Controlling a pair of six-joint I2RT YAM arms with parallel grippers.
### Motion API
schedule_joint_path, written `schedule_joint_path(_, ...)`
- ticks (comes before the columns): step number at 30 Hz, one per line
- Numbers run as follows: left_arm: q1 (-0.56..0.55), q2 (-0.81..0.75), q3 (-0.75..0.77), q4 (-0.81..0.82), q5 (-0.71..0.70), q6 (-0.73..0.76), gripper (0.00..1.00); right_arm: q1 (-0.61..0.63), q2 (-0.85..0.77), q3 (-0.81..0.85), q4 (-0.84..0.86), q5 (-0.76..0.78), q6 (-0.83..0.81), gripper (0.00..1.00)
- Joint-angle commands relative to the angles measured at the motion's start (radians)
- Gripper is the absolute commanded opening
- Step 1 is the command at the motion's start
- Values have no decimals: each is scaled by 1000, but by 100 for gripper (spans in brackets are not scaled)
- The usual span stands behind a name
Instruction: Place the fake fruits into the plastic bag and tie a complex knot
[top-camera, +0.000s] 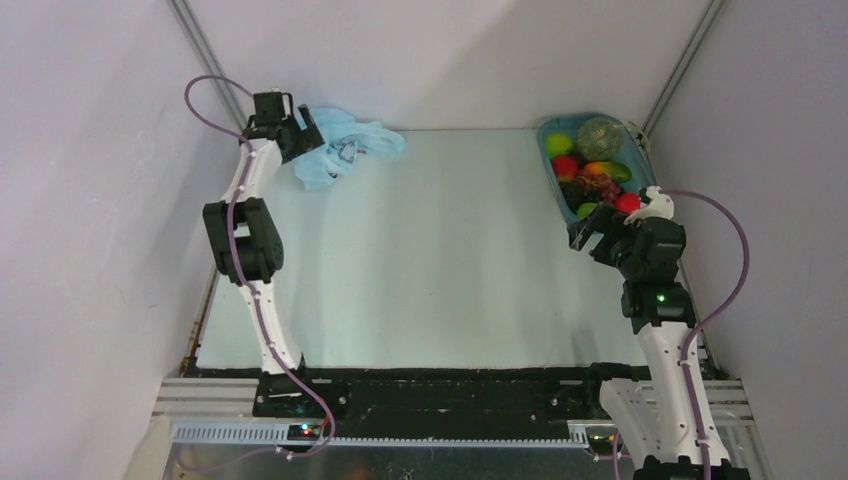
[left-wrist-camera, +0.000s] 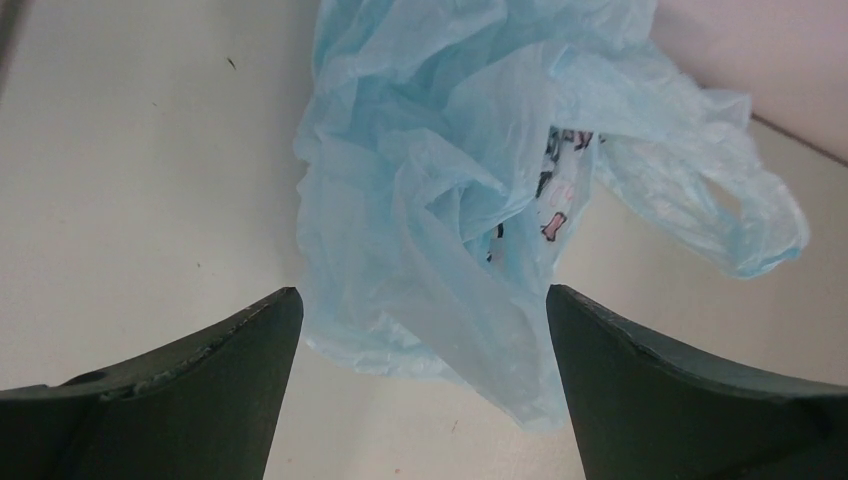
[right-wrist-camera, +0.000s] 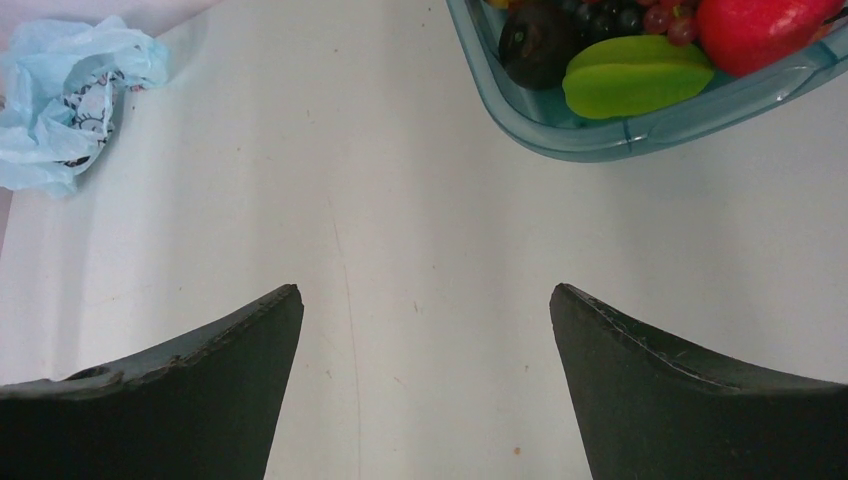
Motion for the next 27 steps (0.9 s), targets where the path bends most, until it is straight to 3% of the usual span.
schedule_joint_path(1, -7, 45, 38, -25, 53, -2, 97, 9, 15, 38, 7, -15, -12, 98)
schedule_joint_path(4, -20, 52, 17, -42, 45, 9, 82, 15, 27, 38, 19, -15, 2, 98)
schedule_joint_path(9, -21, -13, -86, 6, 30, -21, 27, 25, 52, 39, 51, -13, 29, 97)
schedule_joint_path(11, -22, -66, -164, 56, 38, -49, 11, 28, 63, 42, 65, -10, 35, 97)
schedule_joint_path(13, -22, -129, -251, 112, 58, -81, 2, 31, 80, 48, 74, -9, 34, 96)
schedule_joint_path(20, -27, -417, -617, 292, 147, -188, 0, 56, 124, 45, 73, 67, 68, 99)
schedule_joint_path(27, -128, -737, -942, 369, 204, -262, 0, 110, 144, 17, 143, -94, 209, 99)
